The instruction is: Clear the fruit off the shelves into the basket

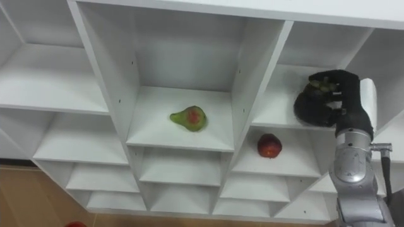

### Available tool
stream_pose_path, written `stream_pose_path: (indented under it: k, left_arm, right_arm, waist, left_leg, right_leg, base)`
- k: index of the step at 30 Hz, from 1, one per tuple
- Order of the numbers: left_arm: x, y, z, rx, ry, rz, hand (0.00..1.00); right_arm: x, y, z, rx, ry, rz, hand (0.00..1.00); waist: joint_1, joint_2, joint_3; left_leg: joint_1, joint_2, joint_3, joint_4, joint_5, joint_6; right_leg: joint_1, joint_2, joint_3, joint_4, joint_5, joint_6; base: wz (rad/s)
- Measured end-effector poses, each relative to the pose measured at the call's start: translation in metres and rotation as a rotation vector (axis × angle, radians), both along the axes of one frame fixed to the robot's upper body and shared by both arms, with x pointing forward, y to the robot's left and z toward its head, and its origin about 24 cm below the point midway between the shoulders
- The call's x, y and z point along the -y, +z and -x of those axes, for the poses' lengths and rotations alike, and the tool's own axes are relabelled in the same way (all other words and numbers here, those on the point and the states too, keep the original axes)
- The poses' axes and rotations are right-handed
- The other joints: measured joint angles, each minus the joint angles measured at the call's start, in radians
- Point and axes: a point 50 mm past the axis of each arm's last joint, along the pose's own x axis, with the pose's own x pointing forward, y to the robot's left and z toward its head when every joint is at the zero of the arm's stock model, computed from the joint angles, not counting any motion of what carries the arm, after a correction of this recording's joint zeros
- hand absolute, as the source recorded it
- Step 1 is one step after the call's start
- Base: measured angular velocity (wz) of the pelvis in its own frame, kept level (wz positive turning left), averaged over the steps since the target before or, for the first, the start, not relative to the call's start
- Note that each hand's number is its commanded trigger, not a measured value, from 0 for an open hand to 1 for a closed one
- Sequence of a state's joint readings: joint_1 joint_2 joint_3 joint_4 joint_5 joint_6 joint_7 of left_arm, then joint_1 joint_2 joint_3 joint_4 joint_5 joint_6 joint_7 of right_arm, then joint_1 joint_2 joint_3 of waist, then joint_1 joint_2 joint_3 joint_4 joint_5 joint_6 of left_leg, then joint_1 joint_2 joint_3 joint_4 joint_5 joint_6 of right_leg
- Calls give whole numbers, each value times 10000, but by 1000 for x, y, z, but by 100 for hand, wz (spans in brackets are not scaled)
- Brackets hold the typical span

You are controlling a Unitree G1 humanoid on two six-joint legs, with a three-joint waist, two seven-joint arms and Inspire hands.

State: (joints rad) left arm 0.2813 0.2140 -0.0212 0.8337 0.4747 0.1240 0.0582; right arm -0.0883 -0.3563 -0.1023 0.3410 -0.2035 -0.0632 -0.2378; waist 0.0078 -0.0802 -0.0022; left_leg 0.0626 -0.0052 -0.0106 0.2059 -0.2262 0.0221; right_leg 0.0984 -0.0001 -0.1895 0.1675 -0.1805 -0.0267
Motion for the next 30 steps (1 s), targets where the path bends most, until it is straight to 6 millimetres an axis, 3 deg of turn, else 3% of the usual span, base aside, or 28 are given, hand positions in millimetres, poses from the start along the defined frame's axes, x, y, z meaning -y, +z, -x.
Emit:
stream_pose_path:
  k: [15, 25, 30]
  left_arm:
    - [-1, 0, 2, 31, 39, -150, 100]
    - [-1, 0, 2, 22, 43, -137, 100]
    - [1, 0, -3, 203, -38, -42, 100]
  right_arm:
    - [-9, -9, 2, -326, 391, -102, 100]
    - [-12, -5, 1, -310, 662, -112, 100]
    - [-20, -2, 9, -97, 1013, -198, 100]
  waist:
    - [8, 47, -7]
    - [-29, 5, -17]
    - [-17, 67, 3]
  left_leg:
    - [11, -17, -94, 89, -4, -2]
    - [-1, -26, -29, 151, -4, -1]
    - [16, -12, 25, 131, -4, -1]
  right_leg:
    - [113, -25, -22, 21, 1, -1]
    - [83, -30, -12, 14, 1, 0]
    - [69, -22, 29, 13, 1, -1]
  base:
    - [1]
    - [-1]
    - [-2]
